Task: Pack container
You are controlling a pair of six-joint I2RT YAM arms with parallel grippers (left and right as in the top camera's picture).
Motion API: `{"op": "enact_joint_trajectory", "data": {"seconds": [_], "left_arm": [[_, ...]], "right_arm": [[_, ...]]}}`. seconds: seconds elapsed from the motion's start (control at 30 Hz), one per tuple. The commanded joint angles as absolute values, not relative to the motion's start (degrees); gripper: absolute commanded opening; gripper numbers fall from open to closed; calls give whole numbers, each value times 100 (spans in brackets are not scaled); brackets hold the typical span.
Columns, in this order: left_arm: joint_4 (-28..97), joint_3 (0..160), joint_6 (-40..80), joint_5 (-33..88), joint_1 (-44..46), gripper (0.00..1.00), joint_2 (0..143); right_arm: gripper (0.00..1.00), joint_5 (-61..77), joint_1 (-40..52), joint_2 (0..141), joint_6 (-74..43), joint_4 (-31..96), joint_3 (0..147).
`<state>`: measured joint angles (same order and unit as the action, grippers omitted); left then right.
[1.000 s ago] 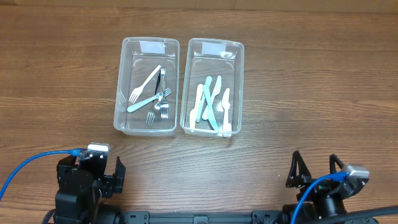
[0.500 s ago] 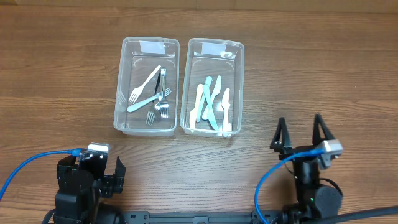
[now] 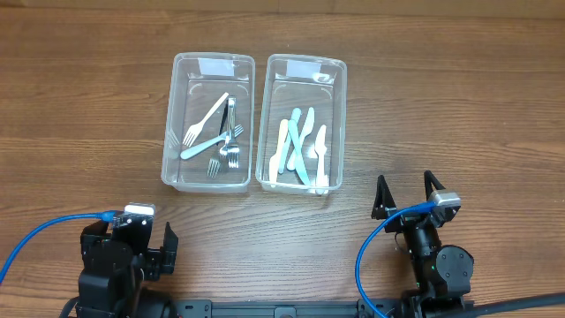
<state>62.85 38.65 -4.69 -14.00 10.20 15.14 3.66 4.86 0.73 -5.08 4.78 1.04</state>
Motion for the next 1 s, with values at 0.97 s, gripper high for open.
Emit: {"op": "enact_joint_trajectory", "data": {"seconds": [0.97], "left_arm": [[4685,3059,-357,-119,513,100,370]], "right_arm": [[100,414,475,16,-458,443,47]]}}
